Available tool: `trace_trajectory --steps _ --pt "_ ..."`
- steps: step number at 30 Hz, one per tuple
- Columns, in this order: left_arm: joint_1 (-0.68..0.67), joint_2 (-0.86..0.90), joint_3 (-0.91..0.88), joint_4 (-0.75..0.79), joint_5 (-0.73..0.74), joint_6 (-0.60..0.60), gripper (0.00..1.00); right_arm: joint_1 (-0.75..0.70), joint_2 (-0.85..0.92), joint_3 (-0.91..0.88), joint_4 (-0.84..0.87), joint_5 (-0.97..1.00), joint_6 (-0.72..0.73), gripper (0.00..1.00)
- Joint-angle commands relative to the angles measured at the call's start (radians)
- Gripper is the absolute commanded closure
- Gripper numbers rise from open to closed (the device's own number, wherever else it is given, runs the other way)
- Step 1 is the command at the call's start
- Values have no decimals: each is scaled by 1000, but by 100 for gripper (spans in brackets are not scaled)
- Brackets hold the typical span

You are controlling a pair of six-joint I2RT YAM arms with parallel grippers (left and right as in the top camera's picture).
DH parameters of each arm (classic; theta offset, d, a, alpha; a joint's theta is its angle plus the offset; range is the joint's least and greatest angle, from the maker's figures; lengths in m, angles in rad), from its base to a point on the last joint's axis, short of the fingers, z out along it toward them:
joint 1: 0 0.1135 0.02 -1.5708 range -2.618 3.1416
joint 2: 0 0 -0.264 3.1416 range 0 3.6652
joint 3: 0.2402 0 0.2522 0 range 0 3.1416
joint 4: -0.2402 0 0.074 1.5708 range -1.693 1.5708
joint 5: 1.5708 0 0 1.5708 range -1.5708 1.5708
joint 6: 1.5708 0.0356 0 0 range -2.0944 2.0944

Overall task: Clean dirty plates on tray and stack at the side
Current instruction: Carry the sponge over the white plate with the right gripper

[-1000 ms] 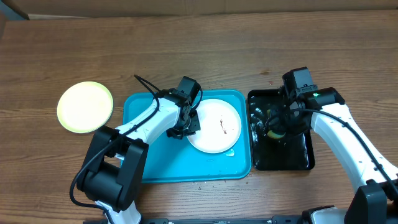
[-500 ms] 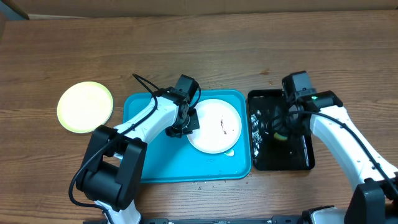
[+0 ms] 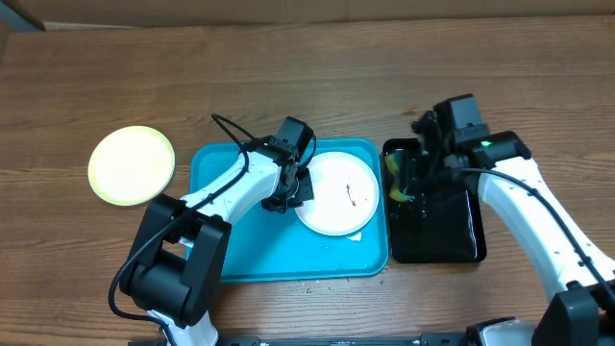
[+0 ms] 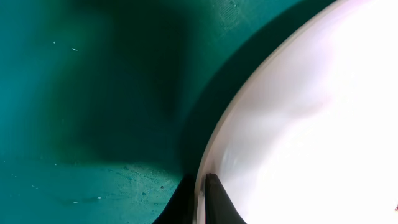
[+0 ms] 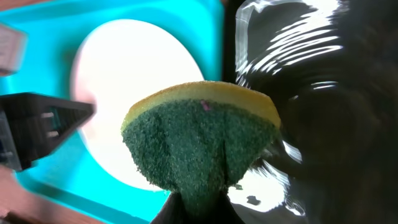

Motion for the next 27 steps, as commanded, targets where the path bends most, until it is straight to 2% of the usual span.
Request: trace_trajectory --steps 1,8,11,15,23,27 --pt "-16 88 -63 -3 -33 -26 96 92 -1 18 32 37 1 96" --pt "-16 88 -63 -12 -37 -29 96 305 106 16 129 373 108 96" --pt "-15 88 -63 -18 -39 -34 96 367 171 16 183 458 125 96" --pt "-6 88 -63 -52 -71 -103 96 425 244 16 211 621 180 96" --pt "-4 88 -63 -64 -93 -109 96 428 268 16 243 650 186 96" --pt "-4 88 -63 -63 -93 -115 96 428 268 0 246 647 236 96"
